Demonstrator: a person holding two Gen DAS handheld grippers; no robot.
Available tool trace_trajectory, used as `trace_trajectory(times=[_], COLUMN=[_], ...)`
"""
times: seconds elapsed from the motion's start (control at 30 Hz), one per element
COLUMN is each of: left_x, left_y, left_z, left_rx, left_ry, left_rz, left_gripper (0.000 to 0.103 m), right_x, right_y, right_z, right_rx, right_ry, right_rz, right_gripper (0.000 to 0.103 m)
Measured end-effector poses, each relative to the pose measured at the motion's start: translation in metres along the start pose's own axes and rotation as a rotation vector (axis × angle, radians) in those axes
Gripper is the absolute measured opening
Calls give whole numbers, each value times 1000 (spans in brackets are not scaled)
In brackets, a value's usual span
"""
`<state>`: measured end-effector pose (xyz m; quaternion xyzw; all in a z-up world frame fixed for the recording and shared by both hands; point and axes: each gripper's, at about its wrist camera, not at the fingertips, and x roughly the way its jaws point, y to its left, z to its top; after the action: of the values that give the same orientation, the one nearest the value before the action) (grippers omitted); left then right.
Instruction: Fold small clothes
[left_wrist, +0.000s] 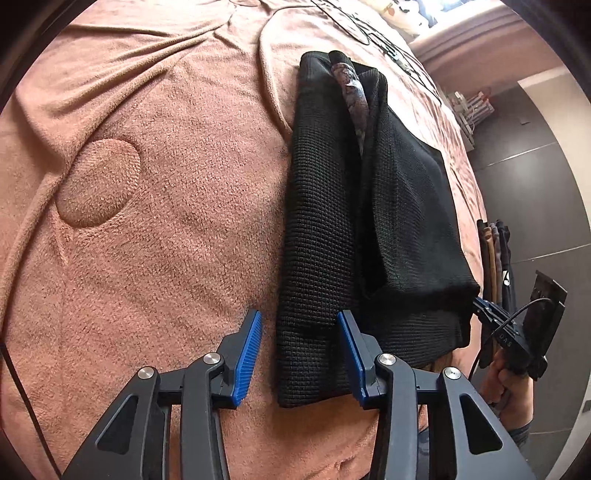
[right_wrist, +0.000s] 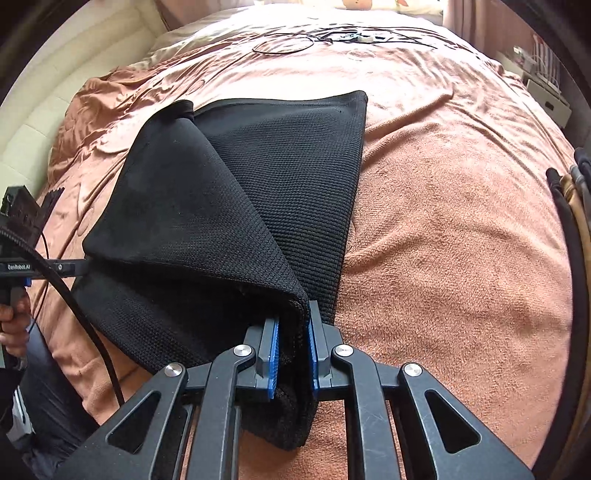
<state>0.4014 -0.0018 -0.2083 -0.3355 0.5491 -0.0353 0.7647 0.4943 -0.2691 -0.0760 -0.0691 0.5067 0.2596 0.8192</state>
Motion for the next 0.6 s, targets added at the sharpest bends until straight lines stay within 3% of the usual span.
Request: trace_trajectory(times=[0.2, 0.23, 0.27, 0.33, 0.47, 0.6], left_x=[-11, -13, -16, -21, -24, -22], left_y=[7, 6, 5, 3, 0, -1], left_z=[9, 12, 15, 21, 36, 52], left_rx=[-38, -36, -32, -27, -28, -31], left_ry=[-23, -28, -37, -55, -79, -96], left_rz=[-74, -82, -89, -100, -140, -179], left_gripper=[44, 44, 44, 44, 44, 44], right_x=[-5, -8, -13, -21, -32, -37], right_y=[9, 14, 21, 33, 61, 96], right_z=[9, 9, 10, 15, 20, 24], right_rx=[5, -13, -37, -76, -151, -230], right_ry=[46, 43, 30, -3, -24, -47], right_rz=[-55, -76, -97, -122, -181, -155], right_gripper=[14, 25, 49, 76, 76, 75])
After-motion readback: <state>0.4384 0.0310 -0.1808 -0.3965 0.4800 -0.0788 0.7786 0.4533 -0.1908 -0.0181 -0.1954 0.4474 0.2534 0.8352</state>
